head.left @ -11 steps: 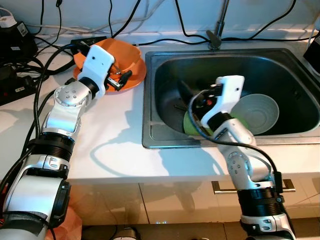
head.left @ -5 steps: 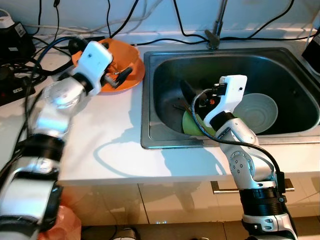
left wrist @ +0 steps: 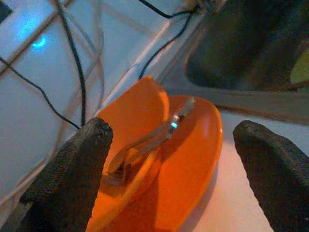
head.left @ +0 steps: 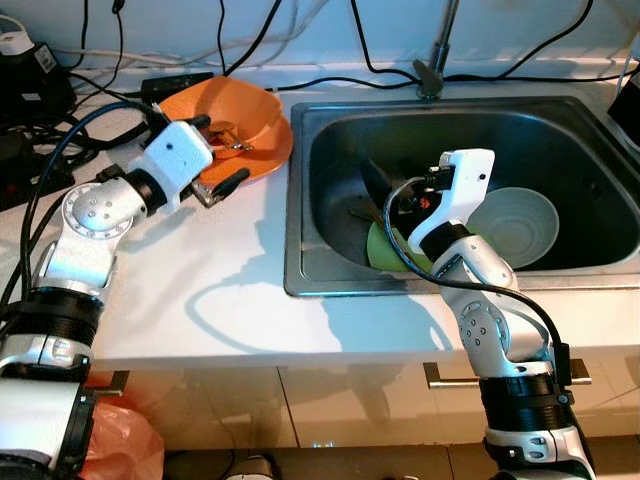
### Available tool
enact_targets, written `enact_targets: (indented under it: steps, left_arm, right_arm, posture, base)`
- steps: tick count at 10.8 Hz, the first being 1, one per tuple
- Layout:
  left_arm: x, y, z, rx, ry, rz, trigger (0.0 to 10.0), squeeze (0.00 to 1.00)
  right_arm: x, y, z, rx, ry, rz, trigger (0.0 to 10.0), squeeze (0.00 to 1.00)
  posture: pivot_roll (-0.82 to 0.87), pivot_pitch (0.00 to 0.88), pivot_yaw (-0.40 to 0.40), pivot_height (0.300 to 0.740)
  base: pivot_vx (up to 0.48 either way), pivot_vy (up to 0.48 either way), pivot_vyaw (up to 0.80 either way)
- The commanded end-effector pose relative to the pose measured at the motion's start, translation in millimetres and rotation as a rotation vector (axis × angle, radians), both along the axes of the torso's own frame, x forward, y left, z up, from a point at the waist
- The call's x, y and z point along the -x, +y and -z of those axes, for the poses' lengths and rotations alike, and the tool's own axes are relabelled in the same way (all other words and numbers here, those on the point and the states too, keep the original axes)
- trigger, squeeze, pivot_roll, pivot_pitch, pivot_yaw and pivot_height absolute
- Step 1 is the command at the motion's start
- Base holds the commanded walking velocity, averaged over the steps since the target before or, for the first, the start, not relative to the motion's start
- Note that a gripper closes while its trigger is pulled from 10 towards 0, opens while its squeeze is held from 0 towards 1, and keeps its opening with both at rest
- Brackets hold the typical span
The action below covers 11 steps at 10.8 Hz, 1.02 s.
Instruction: Kitchen organization
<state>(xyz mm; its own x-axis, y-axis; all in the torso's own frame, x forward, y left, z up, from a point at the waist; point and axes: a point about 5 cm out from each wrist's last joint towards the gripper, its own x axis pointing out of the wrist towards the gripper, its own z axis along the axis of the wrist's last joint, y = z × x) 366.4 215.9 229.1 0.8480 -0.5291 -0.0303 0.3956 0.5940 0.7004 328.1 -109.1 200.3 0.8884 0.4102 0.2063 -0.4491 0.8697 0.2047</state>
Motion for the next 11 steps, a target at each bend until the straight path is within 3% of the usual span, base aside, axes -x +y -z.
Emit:
enact_targets:
  steps: [1,2,3,6,9,10,11]
  left_arm:
    - [-1.2,1.2,-4,-0.037,-0.013,0.004,10.0,0.00]
    - [-3.9,3.7,-3,-0.054,-0.009,-0.011,10.0,0.00]
    - [-7.5,3.1,-7,-0.040,-0.024,-0.023,10.0,0.00]
    - [-10.9,-1.9,-9,-0.045,-0.042,-0.011,10.0,0.00]
    - [-13.2,-2.0,-6,-0.050,-0.031,-0.004,10.0,0.00]
    - [-13.9,-2.0,-4,-0.053,-0.022,0.000,4.7,0.00]
    - [-15.4,-1.8,-3,-0.063,-0.016,-0.003,2.8,0.00]
  right_arm:
    - [-1.5,1.1,-5,0.001,-0.010,-0.006,10.0,0.00]
    - [-0.9,1.1,-5,0.000,-0.011,-0.008,10.0,0.00]
    - [6.4,8.6,-5,-0.007,-0.001,-0.115,10.0,0.00]
    - [31.5,18.4,9,0.152,0.040,-0.381,10.0,0.00]
    - [34.6,16.2,9,0.166,0.058,-0.407,10.0,0.00]
    - [36.0,17.9,9,0.166,0.057,-0.413,10.0,0.00]
    - [37.2,19.0,9,0.164,0.057,-0.415,10.0,0.00]
  posture:
    - [0.08,0.094,0.057,0.740]
    - [0.08,0.093,0.058,0.740]
    - [0.07,0.093,0.061,0.740]
    - [0.06,0.093,0.059,0.740]
    - [0.06,0.096,0.057,0.740]
    - [0.06,0.096,0.058,0.740]
    - [0.06,0.095,0.058,0.740]
  base:
    - [0.000,0.000,0.00]
    - [0.000,0.000,0.00]
    - [0.000,0.000,0.00]
    - [0.000,0.000,0.00]
    - [0.000,0.000,0.00]
    - [0.000,0.000,0.00]
    - [0.000,0.000,0.00]
